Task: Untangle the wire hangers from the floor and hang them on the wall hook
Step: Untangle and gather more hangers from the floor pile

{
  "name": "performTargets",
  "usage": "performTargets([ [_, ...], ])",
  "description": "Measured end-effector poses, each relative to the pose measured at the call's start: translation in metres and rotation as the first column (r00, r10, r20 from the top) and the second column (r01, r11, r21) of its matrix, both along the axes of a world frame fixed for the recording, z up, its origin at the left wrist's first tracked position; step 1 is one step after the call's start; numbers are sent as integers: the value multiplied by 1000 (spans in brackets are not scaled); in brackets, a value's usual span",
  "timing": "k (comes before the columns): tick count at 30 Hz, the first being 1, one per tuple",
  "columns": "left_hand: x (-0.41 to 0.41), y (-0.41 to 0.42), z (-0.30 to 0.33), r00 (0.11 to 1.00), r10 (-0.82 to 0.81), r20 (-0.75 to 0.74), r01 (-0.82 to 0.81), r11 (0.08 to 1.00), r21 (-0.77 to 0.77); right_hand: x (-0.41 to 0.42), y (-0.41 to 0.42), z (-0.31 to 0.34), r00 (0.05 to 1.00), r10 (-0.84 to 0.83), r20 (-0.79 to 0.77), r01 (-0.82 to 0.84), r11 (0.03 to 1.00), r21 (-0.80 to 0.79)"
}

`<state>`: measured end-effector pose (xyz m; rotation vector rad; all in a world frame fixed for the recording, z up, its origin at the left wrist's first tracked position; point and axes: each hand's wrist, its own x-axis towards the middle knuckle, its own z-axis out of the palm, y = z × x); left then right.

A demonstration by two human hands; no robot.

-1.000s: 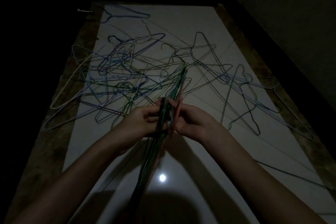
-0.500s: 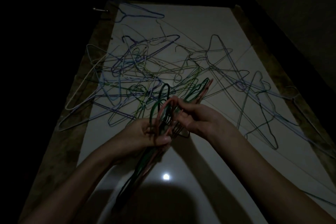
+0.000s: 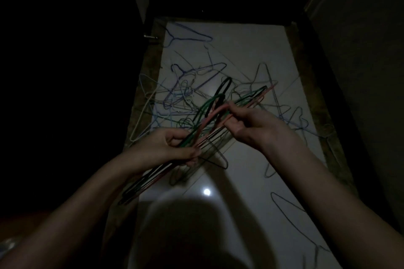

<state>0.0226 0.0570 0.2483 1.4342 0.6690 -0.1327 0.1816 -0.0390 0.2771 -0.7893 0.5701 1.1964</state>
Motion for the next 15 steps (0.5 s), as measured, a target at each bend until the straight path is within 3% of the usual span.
performTargets([
  [5,-10,-3,136,996,74,45,-73,997,-24,-4,3,137,999,27,20,-27,999,43],
  [15,-39,2,391,971,170,167,-194,971,141,-24,20,386,976,129,173,-157,975,160],
])
